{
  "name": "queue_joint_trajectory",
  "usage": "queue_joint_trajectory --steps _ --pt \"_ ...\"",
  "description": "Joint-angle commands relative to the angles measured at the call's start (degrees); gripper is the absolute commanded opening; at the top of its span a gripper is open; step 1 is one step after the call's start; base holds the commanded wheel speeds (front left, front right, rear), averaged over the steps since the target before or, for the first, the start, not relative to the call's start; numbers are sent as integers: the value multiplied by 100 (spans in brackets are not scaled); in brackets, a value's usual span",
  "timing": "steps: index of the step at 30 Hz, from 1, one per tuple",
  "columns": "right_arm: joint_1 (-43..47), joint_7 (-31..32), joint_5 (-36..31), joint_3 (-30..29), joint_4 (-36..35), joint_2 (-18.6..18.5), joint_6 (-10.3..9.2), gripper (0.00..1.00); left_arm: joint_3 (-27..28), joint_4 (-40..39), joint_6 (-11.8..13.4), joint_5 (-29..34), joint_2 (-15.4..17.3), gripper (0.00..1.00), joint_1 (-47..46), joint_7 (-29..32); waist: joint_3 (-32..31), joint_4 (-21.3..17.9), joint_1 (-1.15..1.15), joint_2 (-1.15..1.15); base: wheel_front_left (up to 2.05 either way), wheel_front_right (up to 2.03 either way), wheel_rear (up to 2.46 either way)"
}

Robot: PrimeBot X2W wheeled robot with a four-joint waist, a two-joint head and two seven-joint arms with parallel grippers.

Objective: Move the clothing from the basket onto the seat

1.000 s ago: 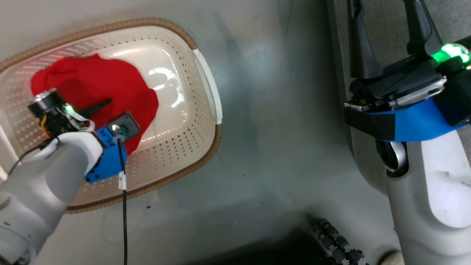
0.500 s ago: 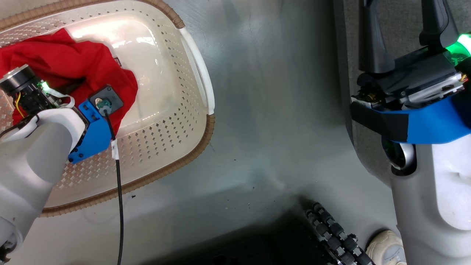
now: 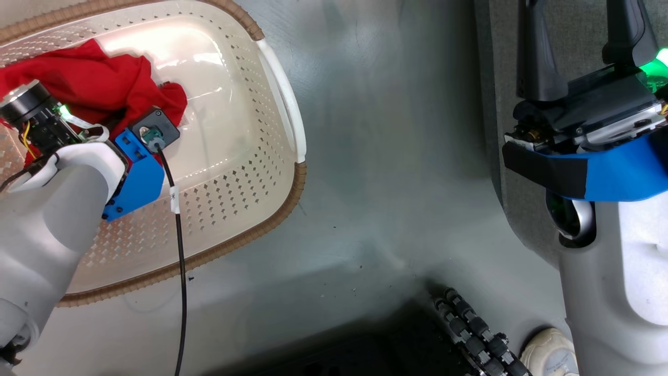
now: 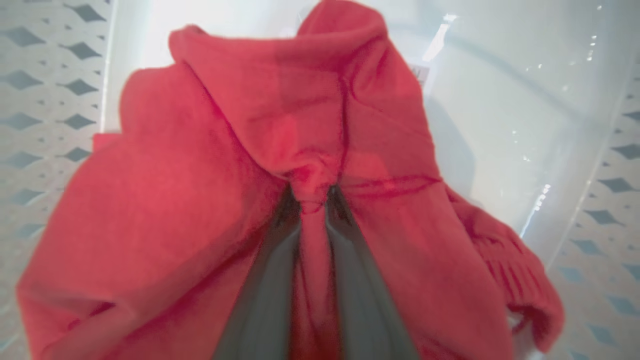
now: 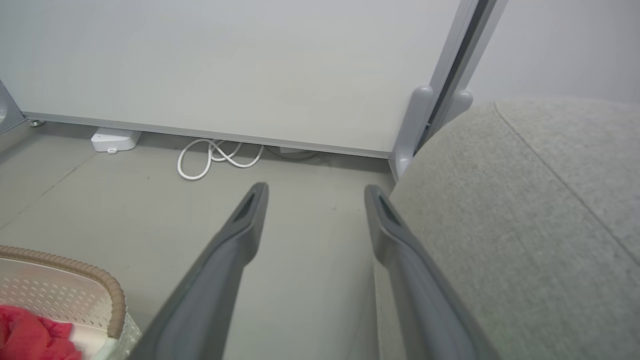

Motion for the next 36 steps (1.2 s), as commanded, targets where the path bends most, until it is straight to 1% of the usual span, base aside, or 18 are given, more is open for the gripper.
queue_joint_trajectory --steps 1,7,13,21,26,29,31,36 --pt "-24 -20 8 -17 15 12 1 100 -33 52 -14 -32 -26 0 105 -13 -47 39 1 0 0 0 0" --pt "29 -20 -35 -77 113 12 1 100 -26 -25 -8 -187 -204 0 113 -304 -308 198 1 0 0 0 0" --pt "91 -20 -154 -156 235 12 1 100 -26 -59 -8 -545 -450 0 208 -757 -700 414 1 0 0 0 0" --pt "369 -20 -281 -329 444 -87 1 100 -26 -105 -8 -1008 -835 0 360 -1391 -1444 786 1 0 0 0 0" --pt "620 -20 -307 -444 540 -193 1 100 -2 -218 -8 -1222 -1012 0 493 -1617 -1967 989 1 0 0 0 0" --pt "771 -20 -275 -501 626 -255 1 100 160 -399 -8 -1372 -1075 0 581 -1656 -2307 1097 1 0 0 0 0" --pt "895 -20 -271 -547 663 -288 1 100 357 -731 68 -1397 -1087 0 639 -1659 -2530 1174 1 0 0 0 0" --pt "1220 -20 -239 -626 784 -340 1 100 883 -1532 232 -1390 -968 0 1042 -1658 -3123 1319 1 0 0 0 0"
